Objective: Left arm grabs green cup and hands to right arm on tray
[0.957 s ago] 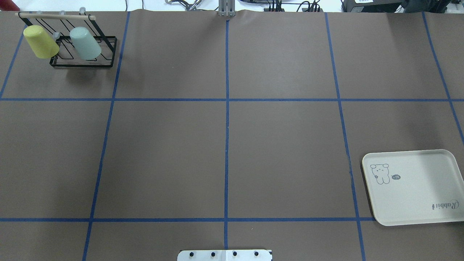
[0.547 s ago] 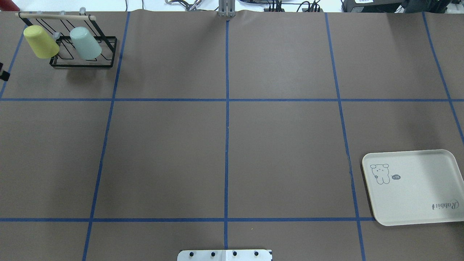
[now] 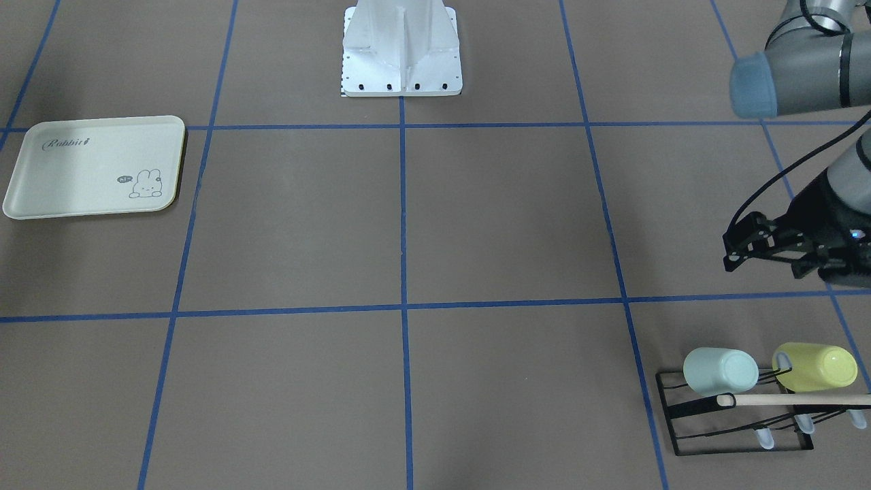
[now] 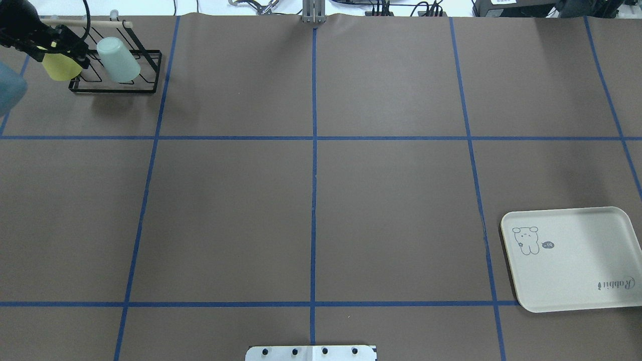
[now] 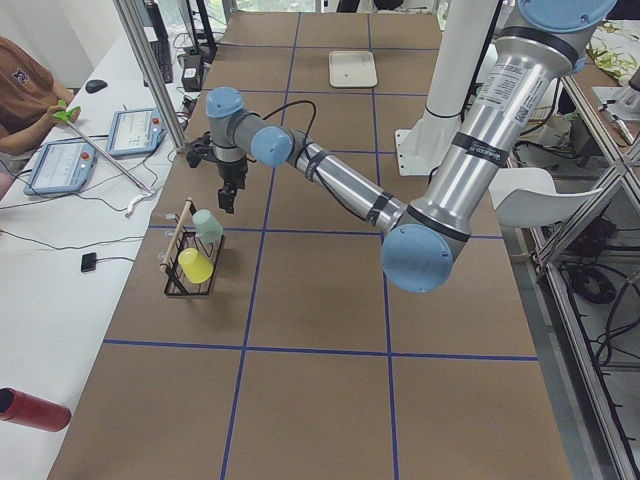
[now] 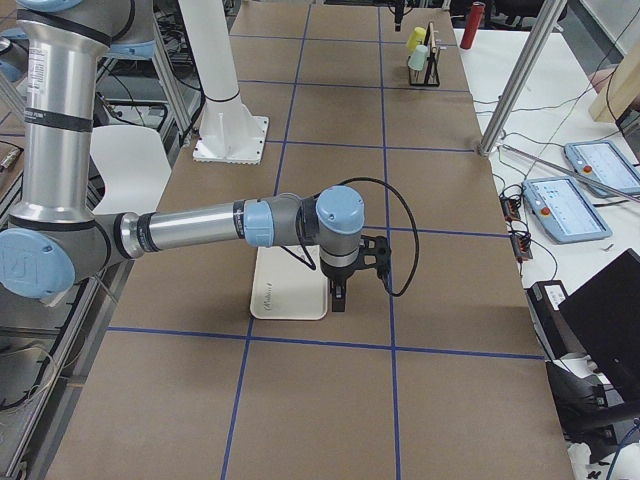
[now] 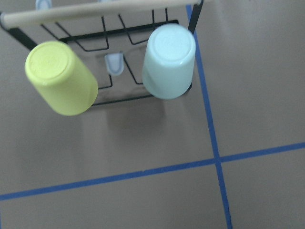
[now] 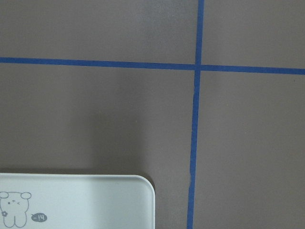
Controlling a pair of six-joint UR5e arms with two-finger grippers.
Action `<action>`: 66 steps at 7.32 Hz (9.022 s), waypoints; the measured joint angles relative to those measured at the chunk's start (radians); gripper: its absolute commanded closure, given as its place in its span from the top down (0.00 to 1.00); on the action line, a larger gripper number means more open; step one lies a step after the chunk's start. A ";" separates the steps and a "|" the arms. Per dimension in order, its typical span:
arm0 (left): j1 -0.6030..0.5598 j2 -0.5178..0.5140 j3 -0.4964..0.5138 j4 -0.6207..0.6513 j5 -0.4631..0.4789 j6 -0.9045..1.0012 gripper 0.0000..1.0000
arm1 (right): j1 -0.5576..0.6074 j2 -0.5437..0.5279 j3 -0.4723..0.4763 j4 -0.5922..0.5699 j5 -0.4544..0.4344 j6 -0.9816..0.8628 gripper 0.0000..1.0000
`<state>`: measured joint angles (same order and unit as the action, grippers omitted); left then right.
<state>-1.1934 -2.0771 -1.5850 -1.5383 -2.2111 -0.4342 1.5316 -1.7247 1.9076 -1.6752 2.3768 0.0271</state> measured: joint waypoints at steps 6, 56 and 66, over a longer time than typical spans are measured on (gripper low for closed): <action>0.051 -0.162 0.393 -0.209 0.041 -0.053 0.99 | -0.022 -0.006 -0.007 0.098 -0.005 0.002 1.00; 0.532 -0.168 -0.024 -1.657 0.292 -2.284 0.00 | -0.805 0.543 -0.199 1.857 -0.342 2.282 0.62; 0.601 -0.178 -0.003 -1.654 0.331 -2.271 1.00 | -0.811 0.517 -0.200 1.950 -0.345 2.286 0.00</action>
<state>-0.5926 -2.2550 -1.5878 -3.1923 -1.8799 -2.7047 0.7208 -1.2081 1.7078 0.2744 2.0323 2.3128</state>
